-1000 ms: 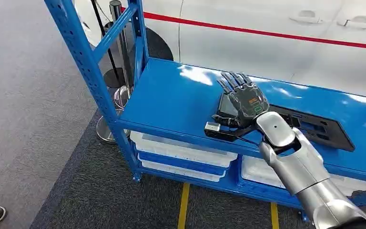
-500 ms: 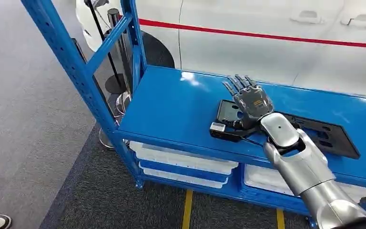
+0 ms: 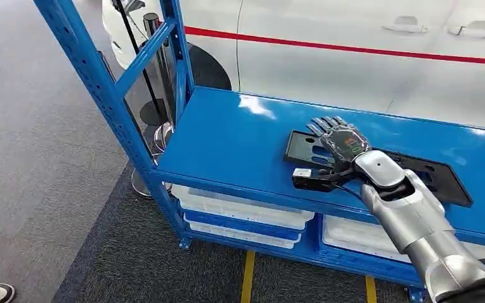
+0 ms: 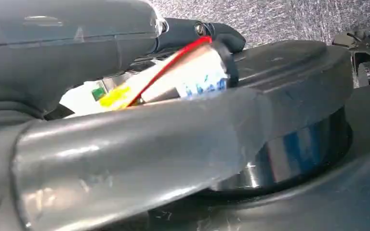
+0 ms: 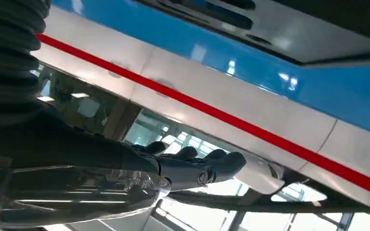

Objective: Take the parts from the cabinet and place them on the table.

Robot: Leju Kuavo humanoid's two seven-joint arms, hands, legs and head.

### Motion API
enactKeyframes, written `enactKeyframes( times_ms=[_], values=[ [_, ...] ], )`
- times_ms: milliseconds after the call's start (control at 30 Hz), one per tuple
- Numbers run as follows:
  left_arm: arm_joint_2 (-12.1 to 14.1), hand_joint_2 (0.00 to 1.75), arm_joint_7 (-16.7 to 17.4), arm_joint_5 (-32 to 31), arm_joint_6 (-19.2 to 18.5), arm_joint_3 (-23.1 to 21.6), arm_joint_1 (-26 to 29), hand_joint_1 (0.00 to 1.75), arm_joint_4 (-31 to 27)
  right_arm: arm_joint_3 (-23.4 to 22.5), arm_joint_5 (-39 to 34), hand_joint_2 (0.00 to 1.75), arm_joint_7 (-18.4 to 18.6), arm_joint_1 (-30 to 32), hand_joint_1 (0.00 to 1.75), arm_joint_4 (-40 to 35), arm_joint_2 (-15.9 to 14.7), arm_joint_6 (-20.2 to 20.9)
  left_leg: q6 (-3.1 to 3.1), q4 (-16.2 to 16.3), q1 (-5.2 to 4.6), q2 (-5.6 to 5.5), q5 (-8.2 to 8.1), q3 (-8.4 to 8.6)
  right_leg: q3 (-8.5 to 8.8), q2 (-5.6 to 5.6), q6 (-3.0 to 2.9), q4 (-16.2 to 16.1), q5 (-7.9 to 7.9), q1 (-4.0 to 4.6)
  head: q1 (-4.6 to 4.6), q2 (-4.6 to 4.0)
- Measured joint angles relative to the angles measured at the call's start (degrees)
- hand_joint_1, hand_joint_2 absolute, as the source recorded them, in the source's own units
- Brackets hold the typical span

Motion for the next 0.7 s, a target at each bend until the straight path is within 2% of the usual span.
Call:
enactKeyframes(
  times_ms=[300,700],
  values=[
    [0.0,0.0,0.4,1.2,0.7,0.0,-0.1,0.0,0.0,1.2,-2.6,1.75,-0.3,-0.1,0.0,2.8,-0.2,0.5,0.0,0.0,0.0,0.02,0.0,0.01,0.0,0.01,0.0,0.0,-0.01,0.0,0.0,0.0],
    [0.0,0.0,3.9,1.9,2.0,-0.5,-0.6,0.0,0.0,2.5,-5.0,1.75,-0.9,1.8,0.0,5.3,0.6,-0.5,0.0,0.0,0.0,0.02,0.0,0.01,0.0,0.0,0.0,0.0,-0.01,0.0,0.0,0.0]
  ],
)
